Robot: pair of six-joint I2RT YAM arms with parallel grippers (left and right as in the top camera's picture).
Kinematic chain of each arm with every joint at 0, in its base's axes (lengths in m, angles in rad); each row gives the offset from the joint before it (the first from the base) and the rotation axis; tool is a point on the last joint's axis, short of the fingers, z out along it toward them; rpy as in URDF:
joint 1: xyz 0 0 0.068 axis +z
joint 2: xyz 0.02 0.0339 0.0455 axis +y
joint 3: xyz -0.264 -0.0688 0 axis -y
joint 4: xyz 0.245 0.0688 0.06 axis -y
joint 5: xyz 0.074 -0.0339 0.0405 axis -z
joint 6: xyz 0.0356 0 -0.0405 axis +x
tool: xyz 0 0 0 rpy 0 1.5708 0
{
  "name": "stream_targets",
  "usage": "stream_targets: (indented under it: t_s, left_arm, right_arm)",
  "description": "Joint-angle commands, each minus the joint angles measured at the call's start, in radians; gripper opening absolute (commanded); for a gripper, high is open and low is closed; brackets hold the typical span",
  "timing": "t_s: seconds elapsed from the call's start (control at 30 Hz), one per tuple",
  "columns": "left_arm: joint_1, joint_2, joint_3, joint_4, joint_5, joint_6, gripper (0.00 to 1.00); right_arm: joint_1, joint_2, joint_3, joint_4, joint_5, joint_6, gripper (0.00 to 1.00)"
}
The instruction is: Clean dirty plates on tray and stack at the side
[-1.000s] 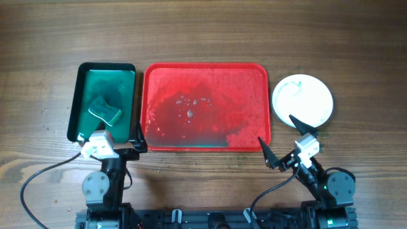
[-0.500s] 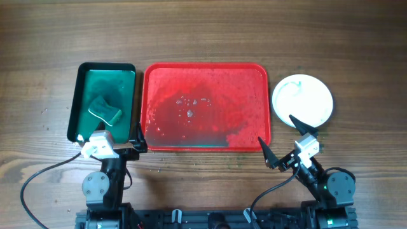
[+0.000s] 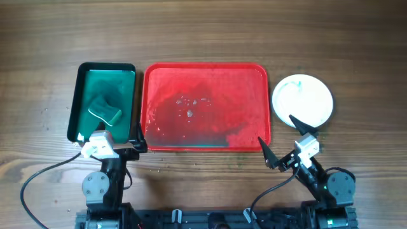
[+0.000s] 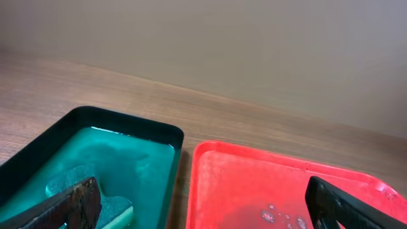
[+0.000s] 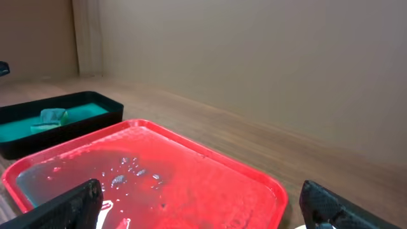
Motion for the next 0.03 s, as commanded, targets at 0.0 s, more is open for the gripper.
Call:
stream_targets:
  t_s: [0.0]
  left_arm:
    - [-0.008, -0.005, -0.006, -0.002, -0.014, 0.020, 1.00]
  right_arm:
    - [-0.003, -0.007, -0.001, 0.005, -0.017, 0.015, 1.00]
